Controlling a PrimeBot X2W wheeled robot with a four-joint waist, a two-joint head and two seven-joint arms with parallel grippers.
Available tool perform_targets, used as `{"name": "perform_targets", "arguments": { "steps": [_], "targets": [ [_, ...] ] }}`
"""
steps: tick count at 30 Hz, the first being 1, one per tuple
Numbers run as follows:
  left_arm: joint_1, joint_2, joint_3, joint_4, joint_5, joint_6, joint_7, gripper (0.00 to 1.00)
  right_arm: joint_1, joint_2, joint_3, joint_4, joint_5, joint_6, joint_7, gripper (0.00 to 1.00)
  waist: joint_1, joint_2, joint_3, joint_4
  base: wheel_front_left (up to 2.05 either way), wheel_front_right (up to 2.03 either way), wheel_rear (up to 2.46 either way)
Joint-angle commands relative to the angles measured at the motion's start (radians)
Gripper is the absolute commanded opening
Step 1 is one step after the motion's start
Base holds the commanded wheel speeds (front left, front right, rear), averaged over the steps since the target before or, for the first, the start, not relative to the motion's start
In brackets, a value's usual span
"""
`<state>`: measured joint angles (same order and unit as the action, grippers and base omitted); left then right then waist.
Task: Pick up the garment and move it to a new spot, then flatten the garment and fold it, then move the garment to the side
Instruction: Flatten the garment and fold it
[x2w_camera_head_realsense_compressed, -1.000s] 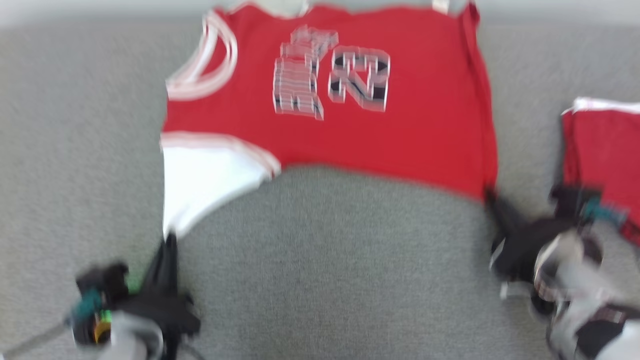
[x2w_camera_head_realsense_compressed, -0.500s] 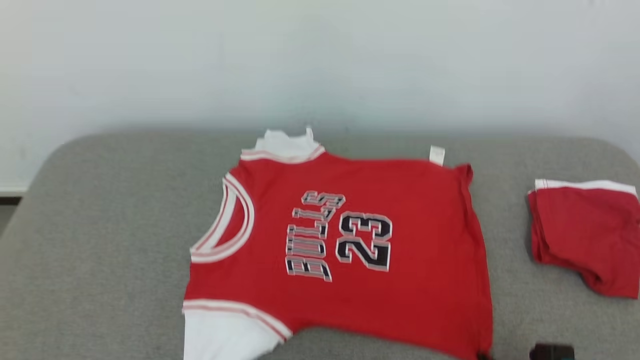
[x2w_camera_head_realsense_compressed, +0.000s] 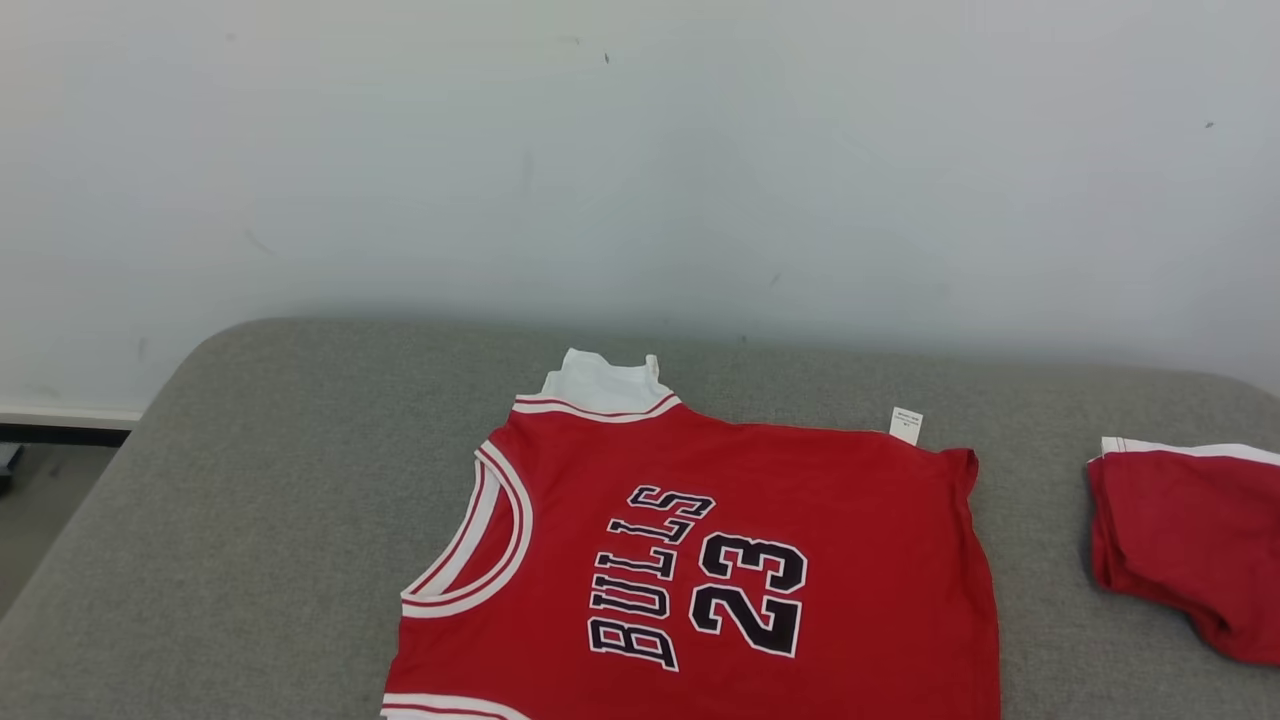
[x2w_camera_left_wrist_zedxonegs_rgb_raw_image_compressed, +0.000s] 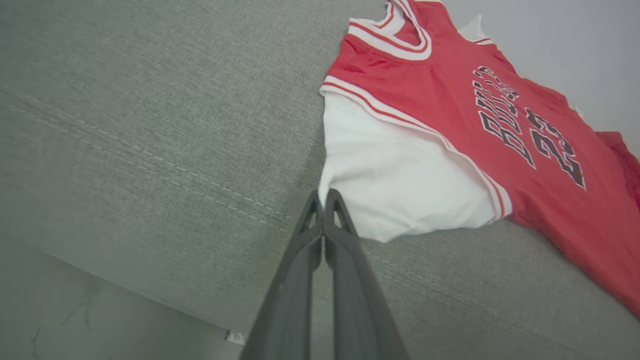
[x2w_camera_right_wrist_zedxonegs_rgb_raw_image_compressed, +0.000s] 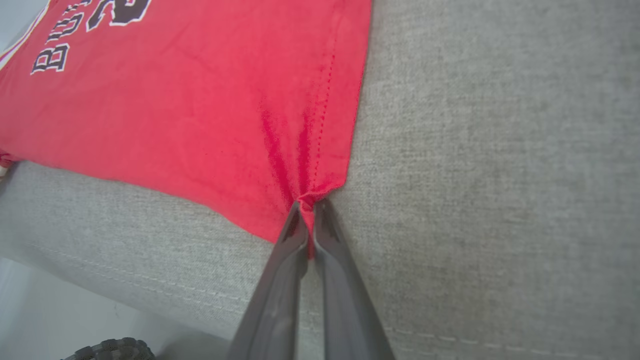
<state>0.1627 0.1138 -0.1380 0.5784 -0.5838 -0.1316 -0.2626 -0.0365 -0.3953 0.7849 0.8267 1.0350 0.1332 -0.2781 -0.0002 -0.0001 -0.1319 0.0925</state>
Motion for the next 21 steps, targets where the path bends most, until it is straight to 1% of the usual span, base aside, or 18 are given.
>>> {"name": "perform_targets", "arguments": {
  "steps": [1,2,6,8,11,15,21],
  "targets": [
    [-0.018,0.001,-0.001,-0.023,0.01,0.002,-0.003,0.0,0.029,0.007,0.004,0.011,0.007,-0.005,0.028,0.0,0.0002,0.0001,0.014,-0.011,0.0,0.0,0.0],
    [-0.049,0.006,-0.001,-0.102,0.021,0.002,-0.003,0.0,-0.035,-0.025,-0.088,-0.05,-0.008,-0.005,0.016,0.0,0.0002,0.0001,0.032,-0.027,0.0,0.0,0.0],
    [-0.105,0.009,0.006,-0.25,0.046,0.002,-0.003,0.0,-0.058,-0.043,-0.232,-0.179,-0.058,-0.004,0.015,0.0,0.0002,0.0001,0.073,-0.049,0.0,0.0,0.0],
    [-0.149,0.019,-0.007,-0.292,0.067,0.002,-0.003,0.0,-0.071,-0.049,-0.29,-0.222,-0.089,-0.004,0.015,0.0,0.0002,0.0001,0.092,-0.061,0.0,0.0,0.0],
    [-0.211,0.023,-0.022,-0.294,0.08,0.002,-0.003,0.0,-0.108,-0.037,-0.334,-0.253,-0.119,-0.004,0.015,0.0,0.0002,0.0001,0.12,-0.076,0.0,0.0,0.0],
    [-0.296,0.021,-0.034,-0.248,0.088,0.002,-0.003,0.0,-0.152,-0.015,-0.33,-0.243,-0.152,-0.004,0.015,0.0,0.0002,0.0001,0.149,-0.098,0.0,0.0,0.0],
    [-0.38,-0.005,0.021,-0.199,0.146,0.002,-0.003,0.0,-0.234,0.029,-0.386,-0.26,-0.195,-0.004,0.015,0.0,0.0002,0.0001,0.22,-0.128,0.0,0.0,0.0]
  ]
}}
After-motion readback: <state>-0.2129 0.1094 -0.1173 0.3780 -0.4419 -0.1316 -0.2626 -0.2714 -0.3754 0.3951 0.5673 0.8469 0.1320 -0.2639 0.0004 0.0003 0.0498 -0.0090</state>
